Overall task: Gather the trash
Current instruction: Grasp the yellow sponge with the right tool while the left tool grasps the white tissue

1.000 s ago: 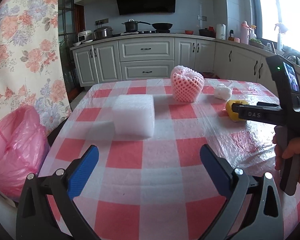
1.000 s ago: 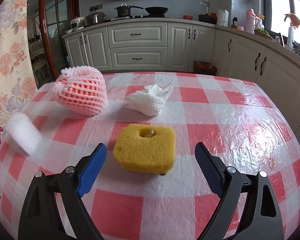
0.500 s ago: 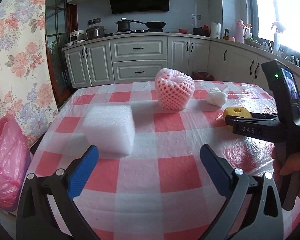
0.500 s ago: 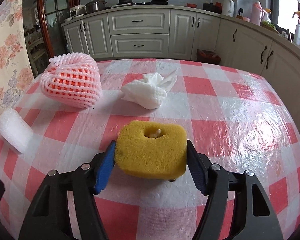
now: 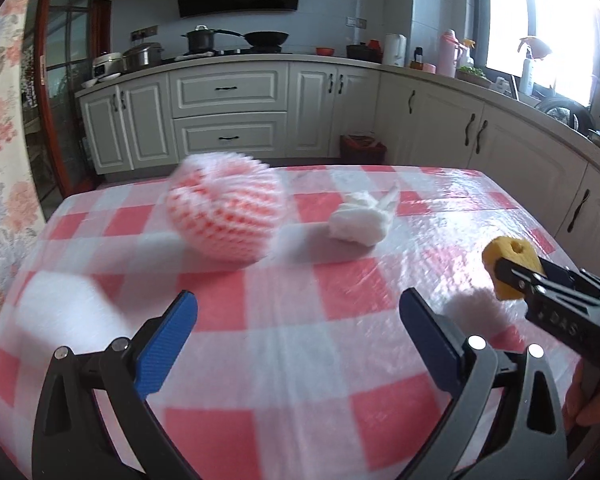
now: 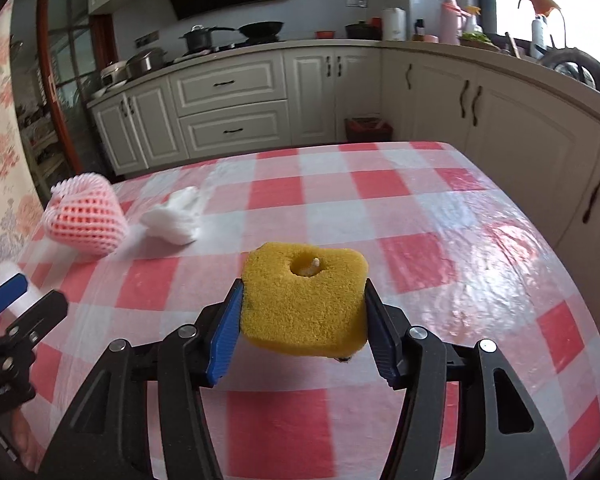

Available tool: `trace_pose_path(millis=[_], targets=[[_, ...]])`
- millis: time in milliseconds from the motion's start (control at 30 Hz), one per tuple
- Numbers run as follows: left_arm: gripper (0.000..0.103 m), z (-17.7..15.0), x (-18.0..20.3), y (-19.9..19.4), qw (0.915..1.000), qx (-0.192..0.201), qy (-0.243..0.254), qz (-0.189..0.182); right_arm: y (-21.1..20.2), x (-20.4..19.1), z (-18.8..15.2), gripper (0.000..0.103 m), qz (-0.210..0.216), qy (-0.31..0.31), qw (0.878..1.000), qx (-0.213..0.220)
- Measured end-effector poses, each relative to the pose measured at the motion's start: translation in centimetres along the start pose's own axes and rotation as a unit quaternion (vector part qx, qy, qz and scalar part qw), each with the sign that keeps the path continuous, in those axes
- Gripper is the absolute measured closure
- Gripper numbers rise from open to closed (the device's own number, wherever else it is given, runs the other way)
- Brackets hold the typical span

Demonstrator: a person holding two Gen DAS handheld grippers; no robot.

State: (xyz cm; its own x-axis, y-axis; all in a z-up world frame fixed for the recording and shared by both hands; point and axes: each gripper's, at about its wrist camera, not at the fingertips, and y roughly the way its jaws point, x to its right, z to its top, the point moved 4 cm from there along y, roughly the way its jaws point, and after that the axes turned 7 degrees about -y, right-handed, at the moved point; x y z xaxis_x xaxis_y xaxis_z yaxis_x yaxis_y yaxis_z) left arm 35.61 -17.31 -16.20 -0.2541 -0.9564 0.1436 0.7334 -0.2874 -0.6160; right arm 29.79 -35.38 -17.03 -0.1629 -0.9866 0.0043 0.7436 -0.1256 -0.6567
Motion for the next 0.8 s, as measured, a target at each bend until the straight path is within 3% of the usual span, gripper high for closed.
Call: trace_pose_path(millis=[167, 367, 433, 600, 800], targets=[[0.018, 1.3, 3.7, 3.6, 0.9995, -0.019, 0.022, -0.013, -0.4, 2.3, -0.3, 0.048, 0.001, 0.027, 1.0, 0.008], [0.019, 3.5, 7.1, 7.4, 0.9984, -0.018, 0.054, -0.001, -0.6, 2.5, -0.3, 0.048, 0.011, 0.032, 0.999, 0.017], [0.023, 4.2, 8.0, 9.1, 0.9976, -0.03, 0.062, 0.005, -0.6, 2.5, -0.3, 0.048, 0.014, 0.032, 0.999, 0.017], [0.05, 5.0, 9.2, 12.1, 0.9957, -0.06, 0.068, 0.016, -0.7, 2.7, -0.4, 0.048, 0.018, 0.041, 0.999, 0.017], [0.073, 4.3, 9.0, 11.9, 0.9949, -0.072, 0.071, 0.0, -0.8, 3.2, -0.5, 0.048, 0.021, 0.053, 0.998, 0.018]])
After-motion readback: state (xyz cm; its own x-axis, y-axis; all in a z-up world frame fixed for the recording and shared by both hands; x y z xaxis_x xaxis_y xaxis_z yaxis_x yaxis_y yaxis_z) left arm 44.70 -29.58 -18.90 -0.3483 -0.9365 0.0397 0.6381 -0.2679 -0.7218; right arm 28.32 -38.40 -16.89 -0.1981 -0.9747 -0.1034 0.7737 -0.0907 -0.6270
